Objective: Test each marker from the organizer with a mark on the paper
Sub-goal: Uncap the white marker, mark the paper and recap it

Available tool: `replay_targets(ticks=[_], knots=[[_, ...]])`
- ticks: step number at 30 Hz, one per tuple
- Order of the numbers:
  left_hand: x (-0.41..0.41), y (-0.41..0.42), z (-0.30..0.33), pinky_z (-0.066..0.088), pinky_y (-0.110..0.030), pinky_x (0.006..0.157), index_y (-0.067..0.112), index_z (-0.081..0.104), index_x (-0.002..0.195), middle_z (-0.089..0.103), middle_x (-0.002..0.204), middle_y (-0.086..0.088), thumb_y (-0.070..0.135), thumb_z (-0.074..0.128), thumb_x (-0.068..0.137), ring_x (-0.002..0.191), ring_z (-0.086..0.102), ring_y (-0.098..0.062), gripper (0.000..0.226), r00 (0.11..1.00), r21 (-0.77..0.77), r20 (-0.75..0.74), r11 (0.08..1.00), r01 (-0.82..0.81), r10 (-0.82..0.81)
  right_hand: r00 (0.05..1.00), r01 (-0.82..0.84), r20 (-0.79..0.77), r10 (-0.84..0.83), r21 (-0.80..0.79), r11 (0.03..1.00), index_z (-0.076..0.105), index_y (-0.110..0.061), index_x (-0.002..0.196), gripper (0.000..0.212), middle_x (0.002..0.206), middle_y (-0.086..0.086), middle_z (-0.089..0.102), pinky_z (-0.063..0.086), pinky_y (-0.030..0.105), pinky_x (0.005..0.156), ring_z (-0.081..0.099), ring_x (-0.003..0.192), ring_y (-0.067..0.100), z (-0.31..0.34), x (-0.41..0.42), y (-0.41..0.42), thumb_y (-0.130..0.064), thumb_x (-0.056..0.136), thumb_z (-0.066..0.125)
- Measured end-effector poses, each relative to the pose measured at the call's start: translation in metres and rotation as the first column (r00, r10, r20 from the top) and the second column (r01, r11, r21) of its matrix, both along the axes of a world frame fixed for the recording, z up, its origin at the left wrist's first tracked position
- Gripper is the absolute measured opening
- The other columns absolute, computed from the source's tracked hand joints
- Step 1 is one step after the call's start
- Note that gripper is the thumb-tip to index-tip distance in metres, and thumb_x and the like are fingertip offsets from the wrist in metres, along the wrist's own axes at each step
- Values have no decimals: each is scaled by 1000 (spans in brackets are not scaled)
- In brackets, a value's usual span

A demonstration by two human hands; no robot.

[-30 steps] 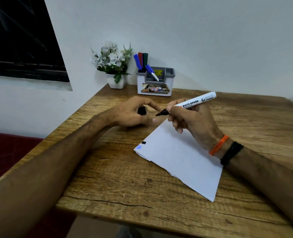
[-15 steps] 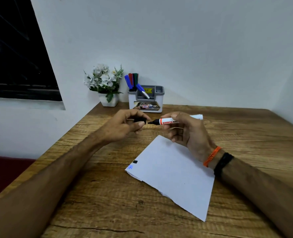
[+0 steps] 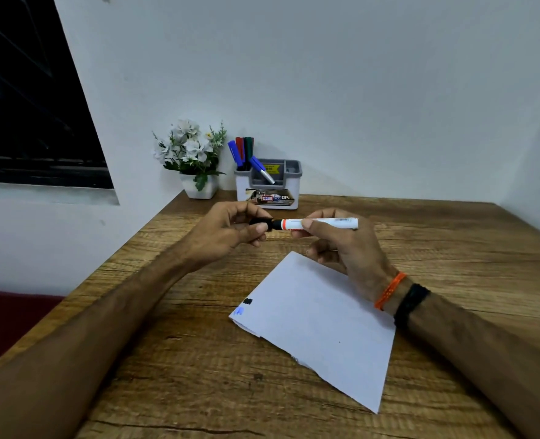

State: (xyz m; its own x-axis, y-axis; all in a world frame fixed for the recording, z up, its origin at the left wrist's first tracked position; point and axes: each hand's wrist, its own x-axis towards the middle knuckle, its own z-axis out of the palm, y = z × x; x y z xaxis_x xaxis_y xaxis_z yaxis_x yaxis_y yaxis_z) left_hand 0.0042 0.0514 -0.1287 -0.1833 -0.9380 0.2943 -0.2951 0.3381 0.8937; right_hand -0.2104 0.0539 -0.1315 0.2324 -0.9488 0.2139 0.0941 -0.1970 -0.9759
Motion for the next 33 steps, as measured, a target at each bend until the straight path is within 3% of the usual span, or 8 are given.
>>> replay_targets(ticks=[7, 11, 15, 22, 33], knots=[[3, 2, 4, 53, -19, 65, 2, 65, 103, 68, 75, 2, -3, 61, 87, 66, 64, -5, 17, 999, -5, 22, 999, -35, 35, 995, 64, -73, -70, -72, 995, 77, -11, 93, 17, 70, 10, 67, 42, 20, 46, 51, 44, 10, -6, -4, -7, -17, 78, 81], [1, 4, 6, 53, -16, 62, -3, 65, 104, 67, 77, -3, -6, 61, 86, 64, 65, -5, 19, 998, 10, 29, 998, -62, 62, 990, 30, -130, -48, -142, 989, 77, -10, 92, 13, 65, 3, 70, 44, 19, 44, 54, 44, 9, -9, -5, -11, -15, 80, 79], [-4, 7, 7, 53, -15, 59, 0, 66, 100, 67, 83, -7, -7, 62, 85, 62, 66, -4, 17, 994, 9, 38, 994, -105, 104, 987, -14, -160, -26, -239, 971, 70, 1, 94, 11, 57, -4, 64, 40, 19, 41, 49, 42, 8, -14, -3, -14, -6, 86, 73], [-8, 9, 11, 51, -15, 55, 5, 67, 93, 66, 75, -7, -8, 62, 85, 58, 64, -4, 16, 990, 6, 4, 990, -143, 143, 987, -34, -161, -18, -315, 948, 67, 2, 92, 9, 65, 8, 63, 40, 20, 44, 49, 45, 7, -12, -1, -14, -5, 87, 71], [-12, 12, 8, 53, -16, 55, 9, 67, 89, 66, 79, -8, -8, 63, 84, 60, 65, -5, 19, 985, 17, 9, 985, -171, 171, 980, -33, -194, -38, -350, 936, 66, 3, 90, 10, 65, 6, 63, 41, 22, 45, 50, 46, 10, -18, -1, -17, -6, 87, 72]])
